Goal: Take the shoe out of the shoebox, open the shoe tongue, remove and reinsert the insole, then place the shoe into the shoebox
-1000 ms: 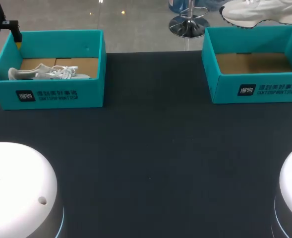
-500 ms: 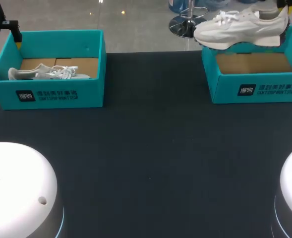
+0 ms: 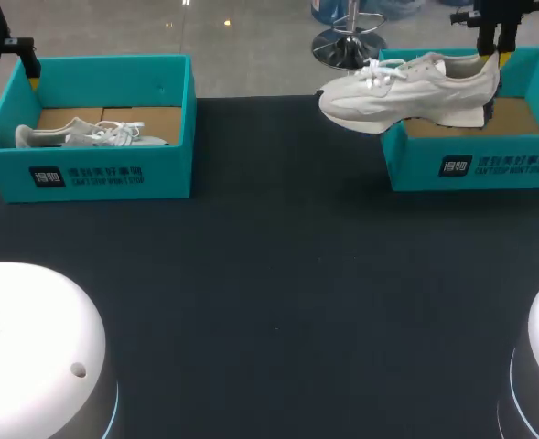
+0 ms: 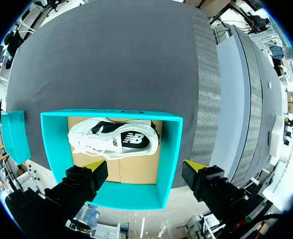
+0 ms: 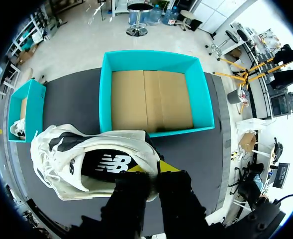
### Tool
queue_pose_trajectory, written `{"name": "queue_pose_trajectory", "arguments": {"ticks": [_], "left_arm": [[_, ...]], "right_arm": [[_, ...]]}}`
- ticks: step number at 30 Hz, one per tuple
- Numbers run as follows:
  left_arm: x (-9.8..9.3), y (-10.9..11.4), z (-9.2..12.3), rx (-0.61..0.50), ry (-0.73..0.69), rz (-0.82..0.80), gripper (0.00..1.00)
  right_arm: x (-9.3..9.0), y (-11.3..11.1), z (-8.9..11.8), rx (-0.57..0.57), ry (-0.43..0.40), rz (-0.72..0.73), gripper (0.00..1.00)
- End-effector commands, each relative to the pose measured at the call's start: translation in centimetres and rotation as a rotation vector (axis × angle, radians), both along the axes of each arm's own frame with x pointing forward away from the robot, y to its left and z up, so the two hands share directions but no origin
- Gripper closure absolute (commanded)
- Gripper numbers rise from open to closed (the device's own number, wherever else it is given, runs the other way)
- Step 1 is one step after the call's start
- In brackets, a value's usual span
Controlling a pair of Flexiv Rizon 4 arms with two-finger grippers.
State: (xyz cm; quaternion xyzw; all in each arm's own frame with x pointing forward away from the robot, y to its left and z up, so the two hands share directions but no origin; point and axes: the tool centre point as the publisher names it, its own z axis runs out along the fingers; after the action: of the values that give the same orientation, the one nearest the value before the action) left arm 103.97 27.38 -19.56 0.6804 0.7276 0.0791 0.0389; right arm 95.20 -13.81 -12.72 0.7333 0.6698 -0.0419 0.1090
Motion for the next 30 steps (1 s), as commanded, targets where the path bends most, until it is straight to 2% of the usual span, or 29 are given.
{"name": "queue_pose_trajectory", "arguments": {"ticks": [1,15,25,30], "left_arm": [[-0.1,0.0,0.0,0.002,-0.002,0.000,0.00],[-0.1,0.0,0.0,0.002,-0.002,0.000,0.00],[-0.1,0.0,0.0,0.002,-0.002,0.000,0.00],[-0.1,0.0,0.0,0.002,-0.002,0.000,0.00]], "right_arm": [[-0.7,-0.3,0.0,-0.002,-0.112,0.024,1.00],[-0.7,-0.3,0.0,-0.002,-0.112,0.024,1.00],[-7.8,5.3,-1.9,-0.015,-0.108,0.013,1.00],[-10.5,8.5,-2.9,-0.001,-0.117,0.026,1.00]]}}
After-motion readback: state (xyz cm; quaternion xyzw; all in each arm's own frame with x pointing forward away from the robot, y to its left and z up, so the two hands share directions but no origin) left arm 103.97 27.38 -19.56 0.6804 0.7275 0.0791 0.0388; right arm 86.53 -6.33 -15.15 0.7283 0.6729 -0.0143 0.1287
